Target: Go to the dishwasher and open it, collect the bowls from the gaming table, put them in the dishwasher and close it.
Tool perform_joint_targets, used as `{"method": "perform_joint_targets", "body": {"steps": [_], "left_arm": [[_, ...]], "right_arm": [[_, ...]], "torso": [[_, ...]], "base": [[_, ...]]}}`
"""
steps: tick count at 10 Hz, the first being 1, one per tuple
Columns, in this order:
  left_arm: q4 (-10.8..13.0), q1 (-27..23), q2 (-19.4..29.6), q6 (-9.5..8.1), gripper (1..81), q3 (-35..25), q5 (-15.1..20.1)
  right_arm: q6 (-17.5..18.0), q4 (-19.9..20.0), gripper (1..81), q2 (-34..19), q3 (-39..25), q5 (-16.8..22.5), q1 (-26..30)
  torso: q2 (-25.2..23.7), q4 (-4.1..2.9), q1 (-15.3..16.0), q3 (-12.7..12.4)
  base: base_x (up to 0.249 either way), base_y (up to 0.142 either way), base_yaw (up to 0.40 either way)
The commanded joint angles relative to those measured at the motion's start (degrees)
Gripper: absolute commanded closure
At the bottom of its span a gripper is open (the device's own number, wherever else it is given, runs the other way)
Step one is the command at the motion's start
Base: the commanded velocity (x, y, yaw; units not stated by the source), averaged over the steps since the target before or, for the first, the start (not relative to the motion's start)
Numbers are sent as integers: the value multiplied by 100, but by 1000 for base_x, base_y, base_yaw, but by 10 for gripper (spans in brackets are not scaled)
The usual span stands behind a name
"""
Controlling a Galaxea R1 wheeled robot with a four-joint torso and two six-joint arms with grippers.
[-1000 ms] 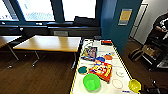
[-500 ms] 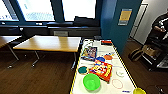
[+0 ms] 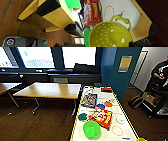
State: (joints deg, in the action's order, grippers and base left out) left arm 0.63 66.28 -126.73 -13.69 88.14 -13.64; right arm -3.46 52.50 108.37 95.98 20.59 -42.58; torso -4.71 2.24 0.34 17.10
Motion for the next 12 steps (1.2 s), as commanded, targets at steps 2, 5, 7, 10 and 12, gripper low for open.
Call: {"method": "perform_joint_targets", "body": {"steps": [2, 5, 7, 10, 12], "left_arm": [[34, -768, 963, -20, 10, -1033, 265], [16, -1173, 1448, -37, 10, -1545, 476], [-55, -1577, 1466, -125, 10, -1834, 853], [-326, -2201, 1343, -125, 10, -2046, 1372], [-389, -2386, 1212, -125, 10, -2055, 1557]], "right_arm": [[-523, 84, 811, -261, -19, 51, -158], [-761, 93, 811, -278, -326, -161, -414], [-1015, 93, 811, -314, -676, -510, -703], [-1262, 93, 811, -366, -1001, -801, -1029], [-1419, 84, 811, -734, -1704, -1135, -1187]], "torso": [[0, 0, 0, 0], [0, 0, 0, 0], [0, 0, 0, 0], [0, 0, 0, 0], [2, 0, 0, 0]], "base": [[0, 0, 0], [0, 0, 0], [0, 0, 0], [0, 0, 0], [0, 0, 0]]}}
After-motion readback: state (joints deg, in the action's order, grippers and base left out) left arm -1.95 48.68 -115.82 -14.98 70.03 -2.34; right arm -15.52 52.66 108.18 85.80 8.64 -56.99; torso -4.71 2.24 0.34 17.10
